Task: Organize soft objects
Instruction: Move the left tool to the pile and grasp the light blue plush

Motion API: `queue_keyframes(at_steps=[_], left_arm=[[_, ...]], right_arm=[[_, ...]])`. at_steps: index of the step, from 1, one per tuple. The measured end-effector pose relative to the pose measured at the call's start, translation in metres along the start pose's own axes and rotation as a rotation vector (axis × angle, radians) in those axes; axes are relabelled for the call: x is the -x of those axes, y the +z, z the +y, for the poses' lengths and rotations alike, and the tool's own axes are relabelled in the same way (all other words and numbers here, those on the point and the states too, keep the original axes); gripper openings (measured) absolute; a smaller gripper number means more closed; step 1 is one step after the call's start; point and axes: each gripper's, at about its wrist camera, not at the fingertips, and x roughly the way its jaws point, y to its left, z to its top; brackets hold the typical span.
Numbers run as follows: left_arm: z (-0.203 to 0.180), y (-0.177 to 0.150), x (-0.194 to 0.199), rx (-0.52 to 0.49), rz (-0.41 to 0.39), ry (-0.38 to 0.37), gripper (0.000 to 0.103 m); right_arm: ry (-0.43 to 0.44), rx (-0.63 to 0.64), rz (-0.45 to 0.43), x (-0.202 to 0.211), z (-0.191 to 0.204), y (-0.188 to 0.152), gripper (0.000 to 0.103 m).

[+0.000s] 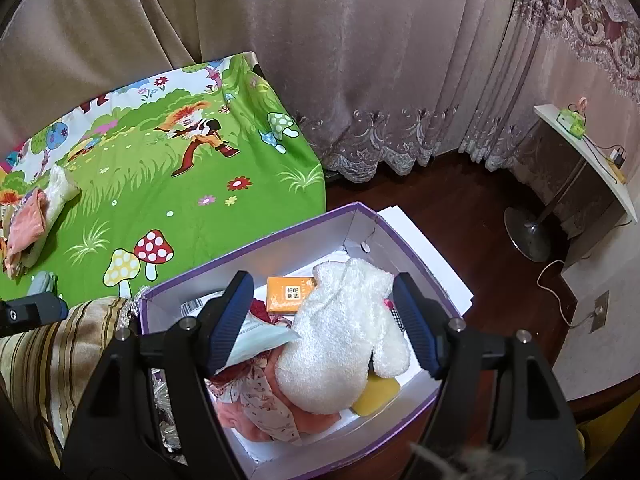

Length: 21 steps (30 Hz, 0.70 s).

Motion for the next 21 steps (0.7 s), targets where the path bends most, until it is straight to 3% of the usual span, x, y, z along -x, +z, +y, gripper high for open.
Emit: queue_keyframes(at_steps=[10,21], left_arm=[[0.026,0.002,0.021,0.034,-0.042,0.036,0.057],[0.083,-0.003,0.067,0.129,-0.113,0.107,0.061]], right_arm=[[-0.012,0.043,-0.018,0.006,0.016,0.002,0.077],[0.074,0.103,-0.001,0.006,0.051,0.004,0.079]])
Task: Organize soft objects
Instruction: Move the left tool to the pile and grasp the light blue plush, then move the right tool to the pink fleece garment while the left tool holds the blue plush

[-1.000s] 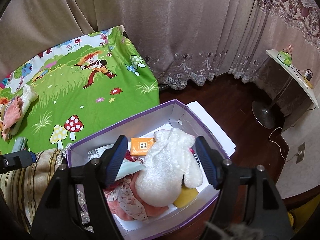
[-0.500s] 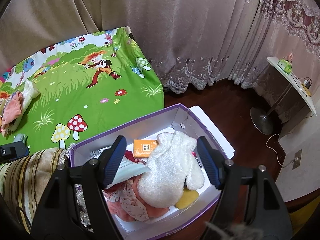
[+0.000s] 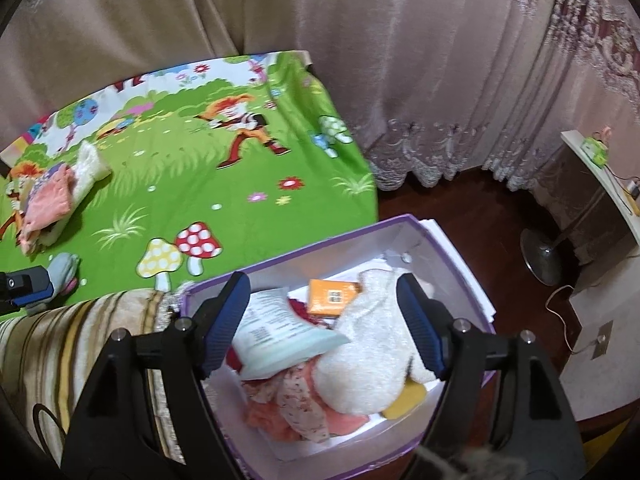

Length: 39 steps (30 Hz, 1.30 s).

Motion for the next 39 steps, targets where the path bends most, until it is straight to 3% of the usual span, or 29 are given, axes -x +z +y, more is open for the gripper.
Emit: queue_keyframes(at_steps=[9,13,18,22,34,36,38,39], left_arm=[[0.063,0.011,0.043,0.107,-0.082,0.082,0.064],[0.081,0.016,0.049,0.117,-0.078,0.137,0.072],[0.09,0.023,0.039,0.083,-0.017,0.196,0.078],[0.082,0.024,0.021,-0.011,0.062,0.241,0.082],[0.073,0.031,-0.031,-0.193,0.206,0.427,0.083],[0.07,0.029,-0.036,-0.229,0.205,0.455,0.079],[0.068,0.028,-0.036,-0.256,0.189,0.478,0.06],[0.068,0.028,-0.034,-0.254,0.183,0.466,0.057]], right_arm=[[0.097,0.042,0.028,-0.004,0.035,0.004,0.079],[0.133,0.07,0.036,-0.007,0.053,0.006,0.08],[0.198,0.091,0.058,-0.01,0.072,0.01,0.082],[0.252,0.106,0.081,-0.015,0.086,0.012,0.084],[0.35,0.183,0.11,-0.026,0.132,0.022,0.086],[0.367,0.192,0.116,-0.028,0.141,0.024,0.086],[0.376,0.199,0.118,-0.029,0.147,0.026,0.087],[0.379,0.203,0.117,-0.03,0.151,0.027,0.087]])
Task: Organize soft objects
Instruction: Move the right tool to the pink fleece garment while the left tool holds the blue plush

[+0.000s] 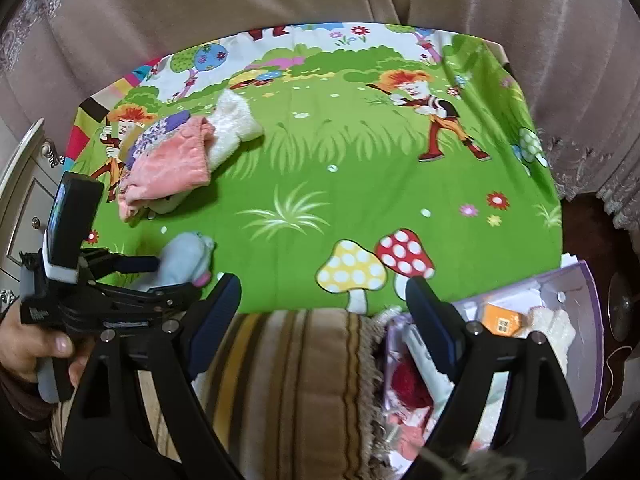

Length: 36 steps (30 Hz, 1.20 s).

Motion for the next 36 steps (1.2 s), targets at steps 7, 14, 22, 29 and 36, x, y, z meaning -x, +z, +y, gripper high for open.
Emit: queue_keyframes(at_steps=[7,14,22,29,36], left_arm=[[0.024,-0.009,0.022,0.108,-0.081,-0.118,0.032],[0.051,-0.018,0.039,0.24,-0.153,-0.205,0.016],[0.07,-0.027,0.049,0.335,-0.218,-0.275,0.011],[0.094,-0.044,0.062,0.443,-0.28,-0.238,0.01],[0.121,-0.054,0.06,0.57,-0.301,-0.24,0.01]], right_arm=[[0.014,0.028,-0.01,-0.009,0.022,0.014,0.087],[0.031,0.116,-0.008,-0.024,0.058,0.029,0.087],[0.046,0.236,-0.025,-0.033,0.098,0.046,0.087],[0.037,0.373,-0.032,-0.046,0.132,0.056,0.087],[-0.008,0.579,-0.017,-0.077,0.171,0.052,0.087]])
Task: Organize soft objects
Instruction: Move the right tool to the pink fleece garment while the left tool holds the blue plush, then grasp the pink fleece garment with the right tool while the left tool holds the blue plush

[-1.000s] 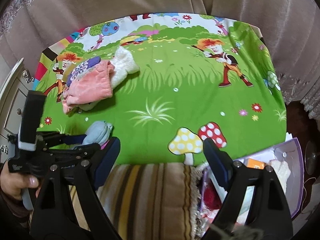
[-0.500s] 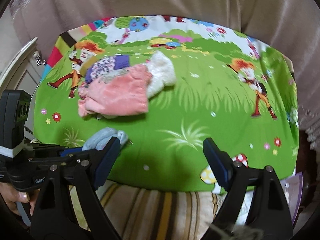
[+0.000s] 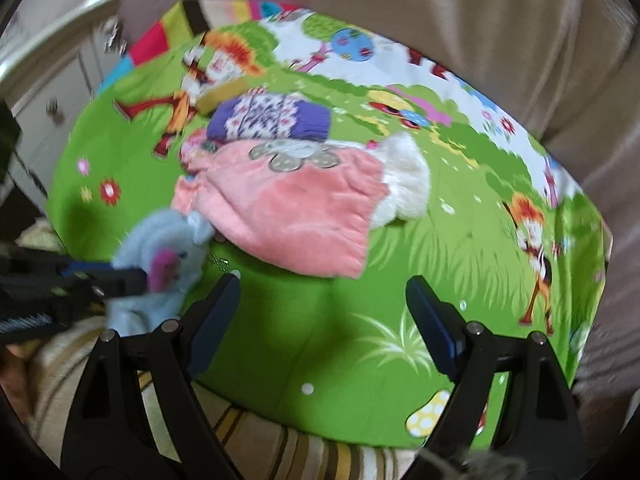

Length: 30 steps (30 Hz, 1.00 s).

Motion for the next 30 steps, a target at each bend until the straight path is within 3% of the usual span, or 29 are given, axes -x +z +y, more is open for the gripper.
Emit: queue_keyframes(at_steps=[9,10,13,17,24,30], left_arm=[[0.015,0.001,0.006,0.05,-0.022,-0.021,0.009],[0.016,0.001,0.006,0.051,-0.024,-0.023,0.009],[0.019,0.0,0.008,0.057,-0.025,-0.03,0.009],[0.016,0.002,0.006,0.056,-0.031,-0.037,0.009],[0.011,0.001,0.006,0.037,-0.039,-0.049,0.009],[0.005,-0.001,0.007,0.023,-0.045,-0.057,0.009]], right_arm=[[-0.051,0.2,-0.004,-0.03,0.036,0.019,0.087],[-0.055,0.205,-0.004,-0.034,0.038,0.021,0.081],[-0.037,0.154,0.011,-0.046,0.03,0.027,0.042],[0.008,0.074,-0.029,-0.041,0.017,0.033,0.018],[0.029,-0.063,-0.126,-0.011,-0.009,0.032,0.012],[0.124,-0.199,-0.145,0.006,-0.039,0.024,0.012]])
